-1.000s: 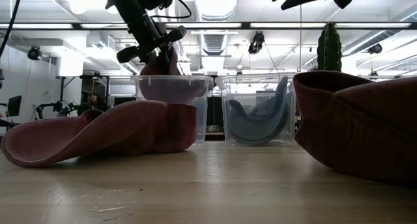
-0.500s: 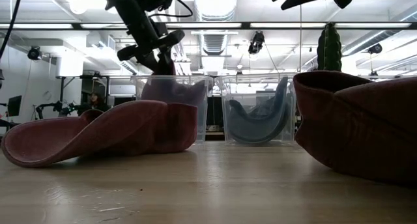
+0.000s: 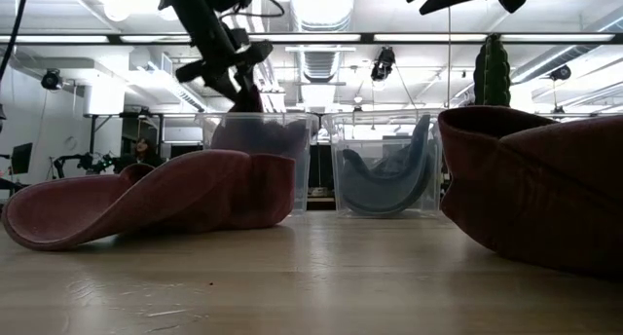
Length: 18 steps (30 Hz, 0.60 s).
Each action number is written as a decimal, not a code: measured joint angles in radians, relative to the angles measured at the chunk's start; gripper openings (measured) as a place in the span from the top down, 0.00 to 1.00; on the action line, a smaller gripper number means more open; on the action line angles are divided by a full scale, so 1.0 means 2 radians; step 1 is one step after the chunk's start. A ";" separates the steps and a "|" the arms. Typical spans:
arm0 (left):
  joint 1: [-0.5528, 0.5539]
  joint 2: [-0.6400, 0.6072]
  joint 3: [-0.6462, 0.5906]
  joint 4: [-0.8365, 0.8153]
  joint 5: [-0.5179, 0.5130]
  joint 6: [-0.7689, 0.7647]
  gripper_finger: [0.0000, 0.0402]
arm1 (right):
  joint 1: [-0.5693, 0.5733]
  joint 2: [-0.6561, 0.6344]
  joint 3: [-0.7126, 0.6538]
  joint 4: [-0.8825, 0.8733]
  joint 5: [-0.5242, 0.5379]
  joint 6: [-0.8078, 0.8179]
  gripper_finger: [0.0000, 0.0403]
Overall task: Pick & Place hat
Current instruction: Put the right red cap into the left transparent bin
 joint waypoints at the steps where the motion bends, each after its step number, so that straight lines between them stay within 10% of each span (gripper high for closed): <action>1: 0.000 0.000 0.008 0.000 -0.009 0.009 0.61 | 0.000 0.000 0.000 0.000 0.000 0.000 0.68; 18: 0.000 -0.001 0.012 -0.071 0.002 -0.006 0.61 | 0.000 0.000 0.000 0.000 0.001 0.000 0.68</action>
